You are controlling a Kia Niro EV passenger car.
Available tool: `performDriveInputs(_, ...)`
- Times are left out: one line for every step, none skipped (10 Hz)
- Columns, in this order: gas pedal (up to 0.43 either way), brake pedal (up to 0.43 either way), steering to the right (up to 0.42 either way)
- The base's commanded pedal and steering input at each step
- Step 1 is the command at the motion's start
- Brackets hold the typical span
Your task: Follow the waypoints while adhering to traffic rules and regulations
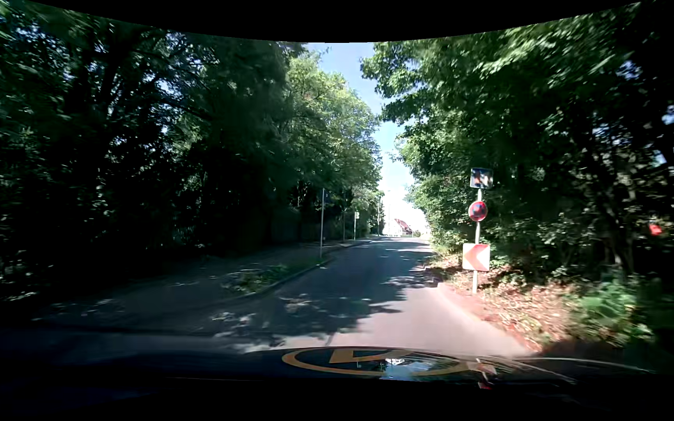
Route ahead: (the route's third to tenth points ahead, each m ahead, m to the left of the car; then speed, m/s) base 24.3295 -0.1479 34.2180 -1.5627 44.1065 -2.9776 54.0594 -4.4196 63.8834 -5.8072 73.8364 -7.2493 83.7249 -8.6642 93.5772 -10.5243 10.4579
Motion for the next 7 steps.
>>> performDriveInputs(0.177,0.0,0.029)
performDriveInputs(0.177,0.0,0.04)
performDriveInputs(0.177,0.0,0.047)
performDriveInputs(0.177,0.0,0.052)
performDriveInputs(0.189,0.0,0.052)
performDriveInputs(0.197,0.0,0.052)
performDriveInputs(0.228,0.0,0.052)
